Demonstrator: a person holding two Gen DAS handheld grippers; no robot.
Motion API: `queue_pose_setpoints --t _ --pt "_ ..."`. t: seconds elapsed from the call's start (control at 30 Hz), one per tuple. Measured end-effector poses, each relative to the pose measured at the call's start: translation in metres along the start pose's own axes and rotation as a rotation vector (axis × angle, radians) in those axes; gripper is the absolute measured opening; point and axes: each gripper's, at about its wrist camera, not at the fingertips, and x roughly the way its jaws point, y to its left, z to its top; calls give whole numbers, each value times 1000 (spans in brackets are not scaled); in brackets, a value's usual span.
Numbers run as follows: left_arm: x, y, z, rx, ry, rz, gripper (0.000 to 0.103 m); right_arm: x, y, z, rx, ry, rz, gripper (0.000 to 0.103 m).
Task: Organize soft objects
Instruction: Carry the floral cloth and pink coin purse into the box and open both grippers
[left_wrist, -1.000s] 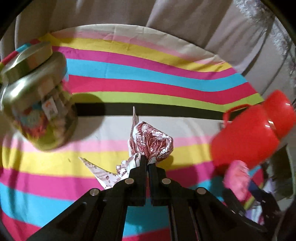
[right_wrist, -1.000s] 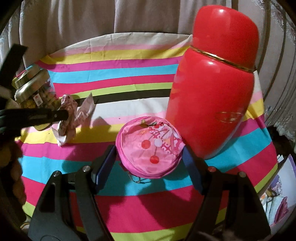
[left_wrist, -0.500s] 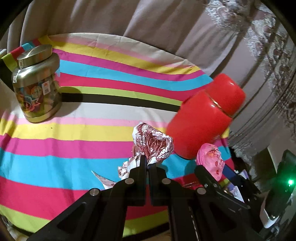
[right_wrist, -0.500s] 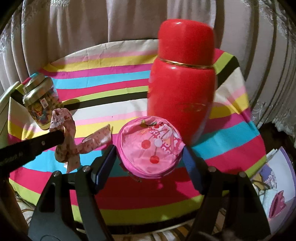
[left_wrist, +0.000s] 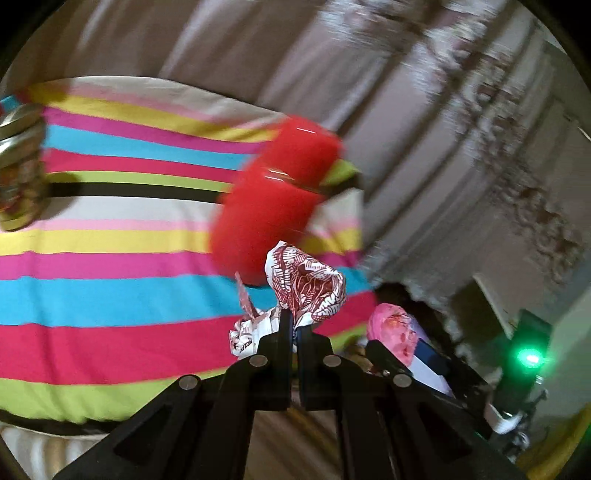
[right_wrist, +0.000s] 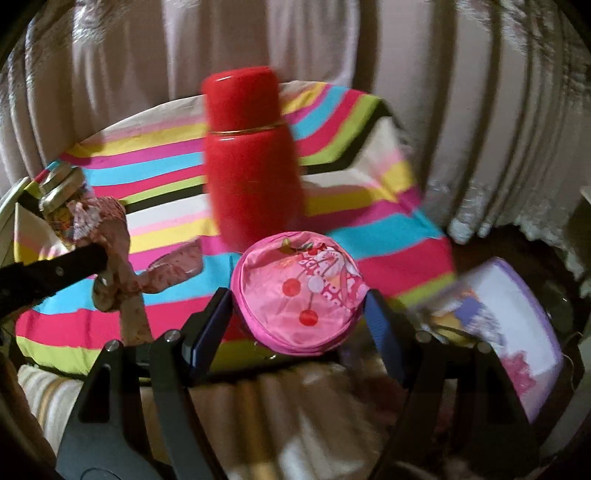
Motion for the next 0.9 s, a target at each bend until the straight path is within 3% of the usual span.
queue_pose_setpoints --t 0.23,0.4,0.43,0.5,0.53,0.57,0.77,0.9 --pt "27 -86 -18 107 59 -128 2 -38 -100 -20 83 -7 -177 76" --pt "45 -140 -31 202 96 -164 6 -53 -147 -26 122 -3 -251 76" --pt "49 -147 -35 219 107 -153 13 -56 -154 -27 129 -1 -260 77" --pt "52 -154 -41 229 127 -141 36 -60 -163 -28 137 7 -259 78" --pt "52 -155 -46 225 133 -142 52 -62 -165 -30 139 10 -258 81" --pt "51 -155 -50 220 133 -139 61 -64 -168 -32 142 12 -259 83" --pt "43 -144 -79 166 220 -118 65 -78 -177 -45 148 22 -263 85" --pt "41 -131 -106 120 281 -55 70 -88 -178 -55 137 29 -267 85"
